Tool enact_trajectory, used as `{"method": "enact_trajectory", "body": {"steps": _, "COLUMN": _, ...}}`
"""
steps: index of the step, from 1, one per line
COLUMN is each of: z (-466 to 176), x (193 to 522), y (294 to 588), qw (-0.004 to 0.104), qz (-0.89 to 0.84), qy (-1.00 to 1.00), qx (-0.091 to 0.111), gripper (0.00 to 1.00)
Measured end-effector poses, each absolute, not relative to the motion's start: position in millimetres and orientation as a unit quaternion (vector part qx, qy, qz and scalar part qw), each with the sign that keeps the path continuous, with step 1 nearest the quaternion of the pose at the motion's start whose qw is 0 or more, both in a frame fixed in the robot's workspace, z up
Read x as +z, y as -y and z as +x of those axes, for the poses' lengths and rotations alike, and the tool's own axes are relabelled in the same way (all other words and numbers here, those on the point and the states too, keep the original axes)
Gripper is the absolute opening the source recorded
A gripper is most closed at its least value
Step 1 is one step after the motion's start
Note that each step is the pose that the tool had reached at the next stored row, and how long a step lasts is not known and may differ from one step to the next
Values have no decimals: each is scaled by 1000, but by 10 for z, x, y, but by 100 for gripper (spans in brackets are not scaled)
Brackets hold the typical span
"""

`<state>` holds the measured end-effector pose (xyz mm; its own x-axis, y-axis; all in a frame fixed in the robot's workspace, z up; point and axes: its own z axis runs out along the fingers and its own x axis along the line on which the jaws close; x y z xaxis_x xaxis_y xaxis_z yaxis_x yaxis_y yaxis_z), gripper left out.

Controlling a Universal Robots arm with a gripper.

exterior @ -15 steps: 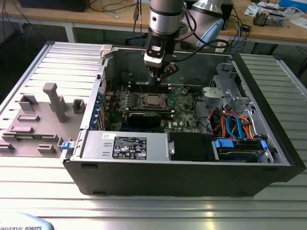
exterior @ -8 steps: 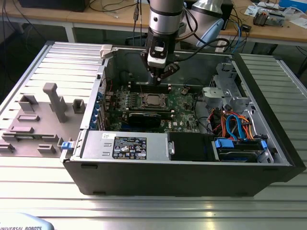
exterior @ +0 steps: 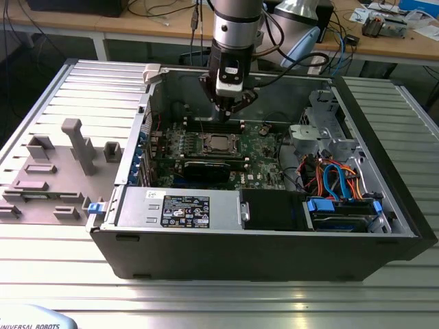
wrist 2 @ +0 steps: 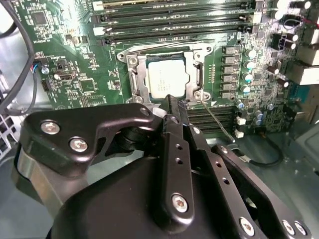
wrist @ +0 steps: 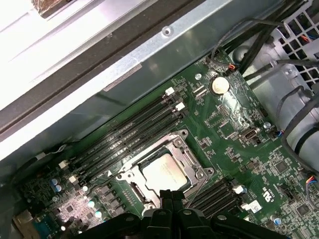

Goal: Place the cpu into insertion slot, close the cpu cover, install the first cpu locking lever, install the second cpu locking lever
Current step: 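Install the first cpu locking lever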

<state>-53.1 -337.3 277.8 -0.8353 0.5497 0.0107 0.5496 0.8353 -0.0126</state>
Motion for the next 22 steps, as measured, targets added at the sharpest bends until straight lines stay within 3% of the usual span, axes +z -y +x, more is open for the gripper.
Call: {"method": "enact_trajectory", "body": {"steps": 22, "z": -531, "x": 2778, "y": 3373, "qw": 6, "qz": -156, "qy": 988, "qx": 5, "gripper": 11}}
